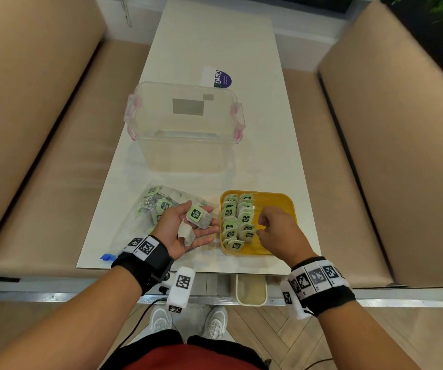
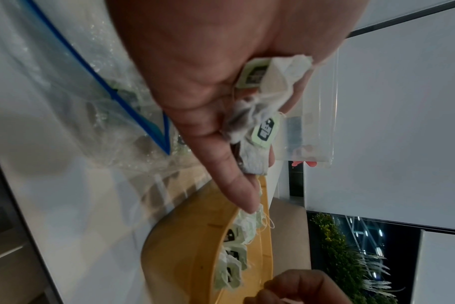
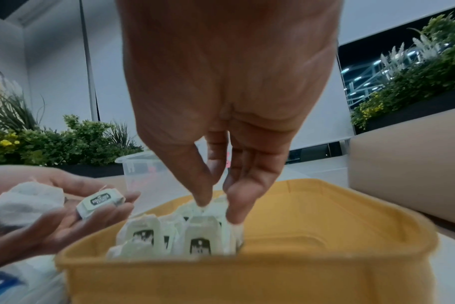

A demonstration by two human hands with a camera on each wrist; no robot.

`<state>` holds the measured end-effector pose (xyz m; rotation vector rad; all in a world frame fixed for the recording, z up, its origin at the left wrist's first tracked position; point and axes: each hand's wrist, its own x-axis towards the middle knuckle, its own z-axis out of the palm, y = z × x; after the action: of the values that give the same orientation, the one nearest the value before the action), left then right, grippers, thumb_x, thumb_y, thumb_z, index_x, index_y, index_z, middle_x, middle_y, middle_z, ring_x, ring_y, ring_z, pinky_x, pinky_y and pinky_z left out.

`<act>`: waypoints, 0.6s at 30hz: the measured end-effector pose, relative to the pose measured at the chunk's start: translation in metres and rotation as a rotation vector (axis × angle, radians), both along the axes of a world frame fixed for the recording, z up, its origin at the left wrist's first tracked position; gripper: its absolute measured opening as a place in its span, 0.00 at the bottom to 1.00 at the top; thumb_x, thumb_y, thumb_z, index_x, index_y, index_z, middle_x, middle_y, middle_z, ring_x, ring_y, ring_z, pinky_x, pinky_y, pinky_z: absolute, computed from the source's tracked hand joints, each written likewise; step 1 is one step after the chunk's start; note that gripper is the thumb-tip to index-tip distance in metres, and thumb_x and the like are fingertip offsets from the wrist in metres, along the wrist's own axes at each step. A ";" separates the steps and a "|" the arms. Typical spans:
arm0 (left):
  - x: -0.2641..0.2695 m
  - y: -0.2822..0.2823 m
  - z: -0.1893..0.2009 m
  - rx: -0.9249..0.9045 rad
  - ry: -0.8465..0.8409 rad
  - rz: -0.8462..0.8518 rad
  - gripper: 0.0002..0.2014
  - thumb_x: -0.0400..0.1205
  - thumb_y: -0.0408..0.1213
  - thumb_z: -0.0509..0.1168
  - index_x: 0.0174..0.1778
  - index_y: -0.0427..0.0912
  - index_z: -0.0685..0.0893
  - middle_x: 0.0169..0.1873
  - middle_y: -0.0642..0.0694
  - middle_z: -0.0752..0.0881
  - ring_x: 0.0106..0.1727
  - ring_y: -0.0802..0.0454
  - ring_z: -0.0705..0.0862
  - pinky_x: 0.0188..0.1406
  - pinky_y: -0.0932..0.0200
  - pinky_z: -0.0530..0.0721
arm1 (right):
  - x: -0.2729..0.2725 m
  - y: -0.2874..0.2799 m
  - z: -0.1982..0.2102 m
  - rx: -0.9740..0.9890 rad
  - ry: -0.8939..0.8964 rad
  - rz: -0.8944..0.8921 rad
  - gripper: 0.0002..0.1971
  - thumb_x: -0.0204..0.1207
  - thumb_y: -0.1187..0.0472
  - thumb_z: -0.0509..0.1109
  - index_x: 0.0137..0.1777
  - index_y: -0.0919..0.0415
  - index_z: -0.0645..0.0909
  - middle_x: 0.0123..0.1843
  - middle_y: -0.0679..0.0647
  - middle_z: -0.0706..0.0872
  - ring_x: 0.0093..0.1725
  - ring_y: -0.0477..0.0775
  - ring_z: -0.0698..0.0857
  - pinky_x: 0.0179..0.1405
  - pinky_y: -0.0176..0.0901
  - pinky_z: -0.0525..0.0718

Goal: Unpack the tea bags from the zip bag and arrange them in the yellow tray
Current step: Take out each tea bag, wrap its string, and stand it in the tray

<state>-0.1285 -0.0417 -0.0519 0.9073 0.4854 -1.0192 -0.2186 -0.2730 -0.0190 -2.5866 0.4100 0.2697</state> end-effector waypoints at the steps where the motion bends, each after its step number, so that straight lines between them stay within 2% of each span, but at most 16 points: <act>1: 0.000 0.000 0.001 -0.001 -0.001 -0.001 0.26 0.88 0.54 0.54 0.64 0.38 0.87 0.56 0.30 0.89 0.53 0.37 0.91 0.43 0.45 0.91 | 0.001 0.001 0.003 -0.007 -0.032 0.004 0.10 0.73 0.66 0.71 0.42 0.52 0.74 0.46 0.51 0.78 0.43 0.53 0.78 0.40 0.48 0.81; 4: 0.000 0.001 0.002 -0.010 0.002 -0.008 0.27 0.89 0.55 0.53 0.62 0.38 0.89 0.57 0.30 0.89 0.54 0.37 0.91 0.42 0.44 0.91 | 0.008 0.013 0.014 0.002 -0.171 0.072 0.04 0.75 0.65 0.70 0.47 0.57 0.81 0.43 0.46 0.75 0.40 0.50 0.77 0.43 0.50 0.81; 7: -0.001 0.000 0.005 -0.027 0.004 -0.037 0.29 0.89 0.56 0.52 0.57 0.38 0.93 0.57 0.30 0.90 0.53 0.37 0.92 0.38 0.45 0.91 | 0.022 0.034 0.022 0.076 -0.262 0.156 0.07 0.76 0.63 0.71 0.52 0.56 0.85 0.44 0.45 0.76 0.41 0.46 0.77 0.45 0.46 0.81; 9: -0.003 -0.002 0.008 -0.020 -0.009 -0.072 0.30 0.89 0.55 0.51 0.49 0.40 0.95 0.53 0.33 0.91 0.49 0.38 0.93 0.37 0.46 0.91 | 0.035 0.051 0.026 0.110 -0.225 0.200 0.11 0.77 0.60 0.72 0.59 0.55 0.85 0.48 0.47 0.78 0.43 0.46 0.78 0.48 0.44 0.81; 11: -0.006 -0.004 0.011 0.006 -0.035 -0.099 0.30 0.90 0.55 0.52 0.43 0.42 0.96 0.47 0.37 0.93 0.47 0.38 0.93 0.40 0.46 0.91 | 0.048 0.068 0.029 0.134 -0.151 0.245 0.17 0.78 0.59 0.71 0.66 0.53 0.83 0.55 0.50 0.79 0.46 0.48 0.81 0.50 0.45 0.83; 14: -0.007 -0.006 0.015 0.054 -0.067 -0.107 0.26 0.90 0.56 0.53 0.52 0.42 0.91 0.45 0.39 0.92 0.51 0.35 0.92 0.42 0.46 0.90 | 0.060 0.084 0.028 0.095 -0.085 0.321 0.21 0.76 0.61 0.71 0.70 0.52 0.80 0.61 0.52 0.78 0.53 0.53 0.83 0.51 0.48 0.82; 16: -0.008 -0.006 0.017 0.061 -0.059 -0.100 0.25 0.90 0.56 0.53 0.56 0.39 0.87 0.44 0.38 0.91 0.50 0.34 0.92 0.36 0.47 0.91 | 0.065 0.087 0.027 0.087 -0.077 0.331 0.21 0.75 0.63 0.72 0.68 0.53 0.82 0.59 0.53 0.79 0.53 0.54 0.82 0.49 0.48 0.81; 18: -0.007 -0.004 0.018 0.051 -0.052 -0.106 0.26 0.90 0.56 0.53 0.56 0.37 0.86 0.44 0.37 0.91 0.48 0.34 0.92 0.32 0.49 0.92 | 0.067 0.087 0.028 0.100 -0.072 0.320 0.20 0.74 0.64 0.72 0.66 0.54 0.83 0.56 0.53 0.81 0.52 0.54 0.82 0.49 0.47 0.81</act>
<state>-0.1358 -0.0461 -0.0344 1.0110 0.4243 -1.0811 -0.1517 -0.1860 0.0090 -2.5463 -0.0447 0.2979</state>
